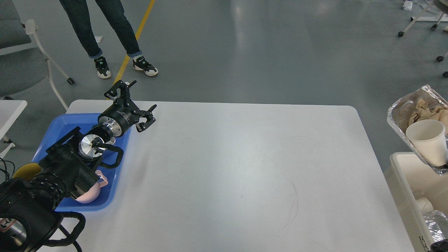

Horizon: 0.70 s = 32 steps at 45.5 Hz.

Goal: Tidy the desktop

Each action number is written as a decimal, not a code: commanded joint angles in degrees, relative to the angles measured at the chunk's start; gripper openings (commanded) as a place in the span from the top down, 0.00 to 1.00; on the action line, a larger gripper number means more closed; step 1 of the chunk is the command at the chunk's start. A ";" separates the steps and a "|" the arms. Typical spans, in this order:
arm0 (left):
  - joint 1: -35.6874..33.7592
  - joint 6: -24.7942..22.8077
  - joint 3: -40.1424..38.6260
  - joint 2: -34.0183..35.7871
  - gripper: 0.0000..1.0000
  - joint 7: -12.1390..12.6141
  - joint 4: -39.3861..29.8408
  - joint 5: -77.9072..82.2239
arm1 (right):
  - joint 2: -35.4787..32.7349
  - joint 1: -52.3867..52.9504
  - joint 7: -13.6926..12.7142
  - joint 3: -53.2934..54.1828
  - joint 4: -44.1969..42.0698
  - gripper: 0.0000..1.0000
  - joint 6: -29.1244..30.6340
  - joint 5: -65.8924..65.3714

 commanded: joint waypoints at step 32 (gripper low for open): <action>0.14 0.62 0.26 0.44 0.03 0.00 0.00 0.00 | -2.01 -2.96 -0.19 4.20 0.08 1.00 -1.23 3.30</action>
